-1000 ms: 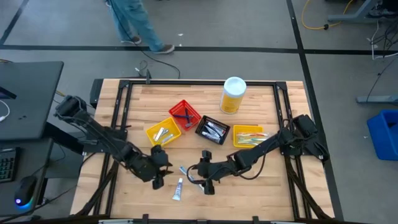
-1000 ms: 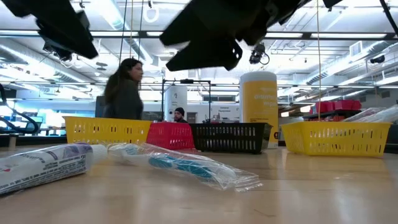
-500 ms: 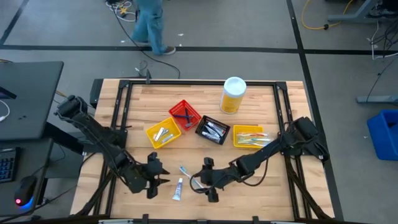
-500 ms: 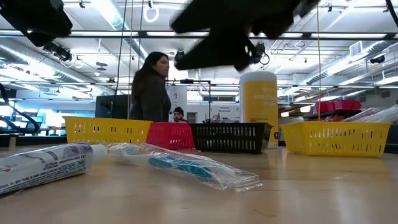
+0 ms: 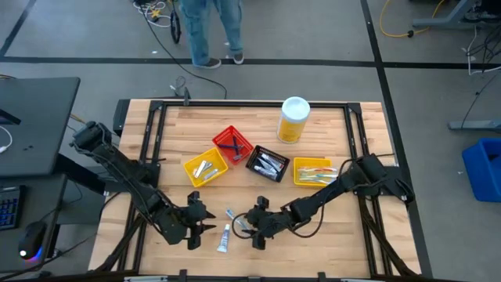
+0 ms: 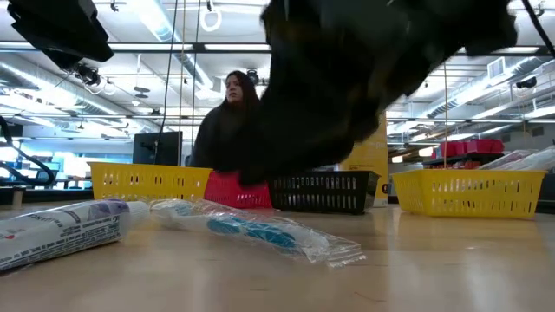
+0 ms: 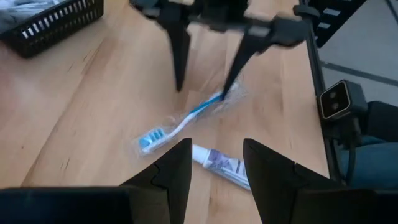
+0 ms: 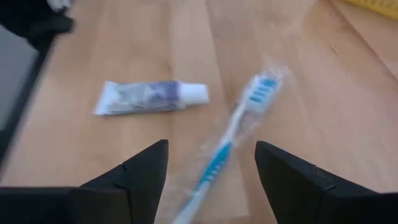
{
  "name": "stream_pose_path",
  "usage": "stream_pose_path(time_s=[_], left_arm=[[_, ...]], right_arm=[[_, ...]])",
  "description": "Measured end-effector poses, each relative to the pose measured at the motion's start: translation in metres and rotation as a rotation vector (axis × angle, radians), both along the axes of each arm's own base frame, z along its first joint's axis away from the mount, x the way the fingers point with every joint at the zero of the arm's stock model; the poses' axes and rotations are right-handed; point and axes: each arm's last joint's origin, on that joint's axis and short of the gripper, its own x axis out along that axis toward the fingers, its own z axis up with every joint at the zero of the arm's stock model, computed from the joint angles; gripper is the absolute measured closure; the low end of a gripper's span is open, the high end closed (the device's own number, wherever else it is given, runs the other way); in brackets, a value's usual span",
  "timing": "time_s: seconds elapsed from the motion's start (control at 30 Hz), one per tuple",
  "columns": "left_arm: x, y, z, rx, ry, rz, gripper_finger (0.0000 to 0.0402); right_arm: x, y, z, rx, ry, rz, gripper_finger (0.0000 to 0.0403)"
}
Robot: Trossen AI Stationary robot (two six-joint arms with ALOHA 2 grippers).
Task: Pick & Place Travel size toiletries
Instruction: Put the toothbrush into the right yellow bin
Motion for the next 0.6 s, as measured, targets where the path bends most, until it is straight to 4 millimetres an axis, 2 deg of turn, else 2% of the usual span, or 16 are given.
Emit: stream_pose_path(time_s=[0.27, 0.43, 0.6], left_arm=[[0.000, 0.000, 0.000, 0.026, -0.002, -0.016, 0.0248], [0.001, 0.001, 0.000, 0.036, -0.002, -0.016, 0.0248], [0.001, 0.001, 0.000, 0.045, -0.001, -0.023, 0.0248]], right_arm=[[0.004, -0.001, -0.025, 0.007, 0.028, -0.013, 0.0160], [0.006, -0.002, -0.033, -0.002, 0.027, -0.006, 0.0165], [0.006, -0.004, -0.034, -0.025, 0.041, 0.002, 0.0205]])
